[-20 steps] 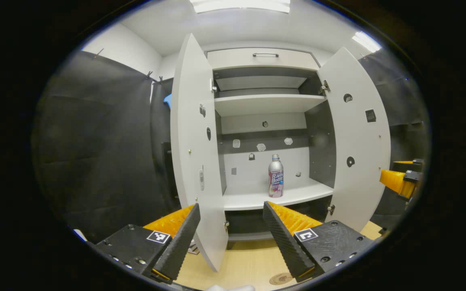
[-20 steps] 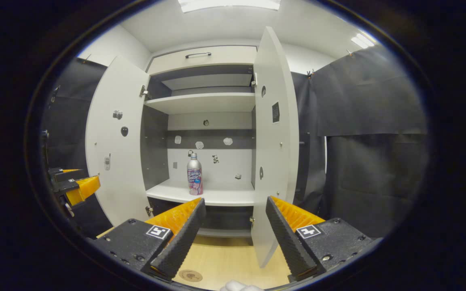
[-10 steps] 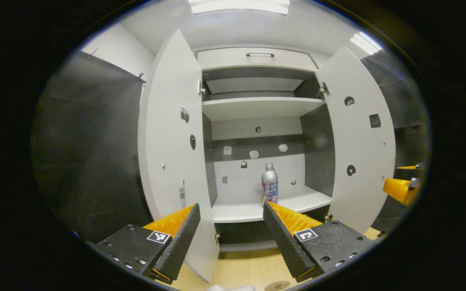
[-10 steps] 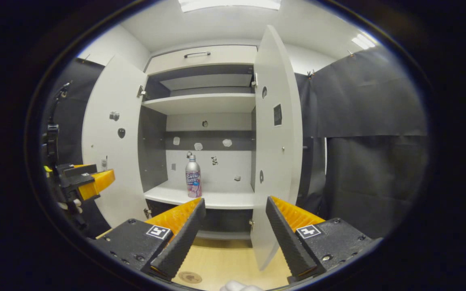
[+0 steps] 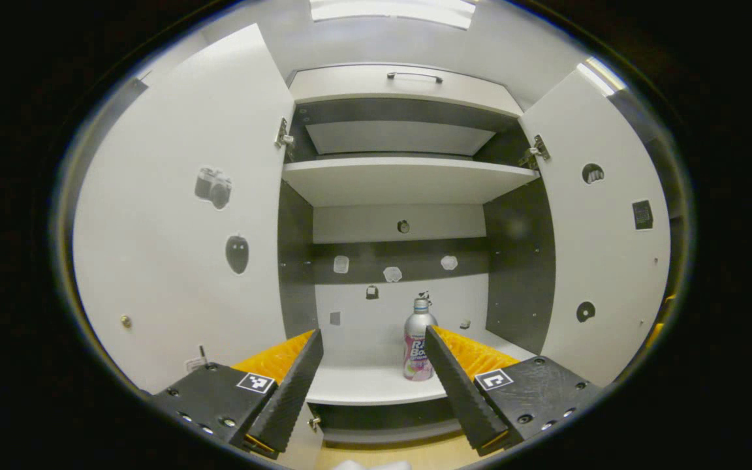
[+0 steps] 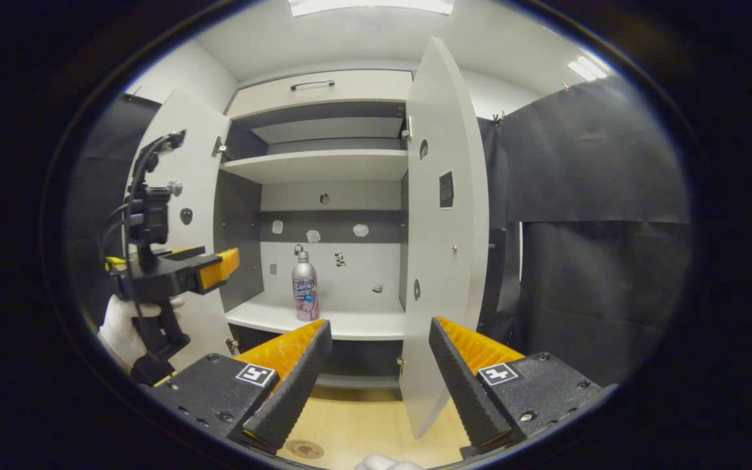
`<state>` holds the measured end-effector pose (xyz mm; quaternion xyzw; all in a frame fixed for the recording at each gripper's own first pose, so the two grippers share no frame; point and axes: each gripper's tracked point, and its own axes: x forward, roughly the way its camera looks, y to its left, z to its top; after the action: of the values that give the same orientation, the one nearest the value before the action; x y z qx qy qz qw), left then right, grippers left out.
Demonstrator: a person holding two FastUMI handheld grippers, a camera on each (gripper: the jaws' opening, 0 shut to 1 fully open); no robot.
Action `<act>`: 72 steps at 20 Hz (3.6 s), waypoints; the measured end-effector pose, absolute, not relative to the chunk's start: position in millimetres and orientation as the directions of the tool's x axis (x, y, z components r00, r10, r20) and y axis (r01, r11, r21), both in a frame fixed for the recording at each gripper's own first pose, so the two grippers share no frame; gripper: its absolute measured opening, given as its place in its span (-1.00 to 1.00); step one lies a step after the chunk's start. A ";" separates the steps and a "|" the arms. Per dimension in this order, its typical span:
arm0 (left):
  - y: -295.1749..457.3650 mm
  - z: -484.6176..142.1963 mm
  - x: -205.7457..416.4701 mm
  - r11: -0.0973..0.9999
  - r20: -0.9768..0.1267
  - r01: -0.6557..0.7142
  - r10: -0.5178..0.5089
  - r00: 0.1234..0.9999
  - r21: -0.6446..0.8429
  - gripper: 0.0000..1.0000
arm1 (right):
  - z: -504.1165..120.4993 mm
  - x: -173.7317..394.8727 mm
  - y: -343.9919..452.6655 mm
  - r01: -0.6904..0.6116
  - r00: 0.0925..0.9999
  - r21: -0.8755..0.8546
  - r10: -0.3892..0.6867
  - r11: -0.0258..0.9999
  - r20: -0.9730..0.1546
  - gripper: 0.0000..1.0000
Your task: Grasp the bottle in the cabinet with the left hand and place it on the coaster, then close the right door with the right hand and the left door with the left hand.
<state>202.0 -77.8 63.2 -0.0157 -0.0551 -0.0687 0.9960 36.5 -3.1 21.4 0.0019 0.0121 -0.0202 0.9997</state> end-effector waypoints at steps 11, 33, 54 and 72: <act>-149.8 27.4 334.6 0.986 0.047 0.156 -0.153 0.987 -0.060 0.92 | 19.7 42.5 5.0 0.046 0.996 -0.040 -0.048 0.998 -0.075 0.96; -159.2 29.3 289.6 0.986 0.152 0.167 -0.163 0.975 -0.013 0.65 | 8.8 34.4 -29.4 0.074 0.992 -0.021 -0.075 0.997 -0.102 0.96; -179.2 -135.1 45.4 0.897 0.087 0.437 -0.431 0.898 -0.062 0.57 | -41.8 -29.5 -50.3 0.077 0.978 0.008 -0.074 0.997 -0.193 0.97; -185.6 -303.9 23.0 0.857 -0.019 0.505 -0.509 0.860 -0.101 0.65 | -56.9 -21.6 -22.3 0.029 0.959 -0.063 -0.045 0.998 -0.281 0.97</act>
<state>23.0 -185.6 -303.9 -0.0465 0.0225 -0.2633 0.9633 -21.6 -22.3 -56.9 -0.0292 0.1426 -0.0187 0.9892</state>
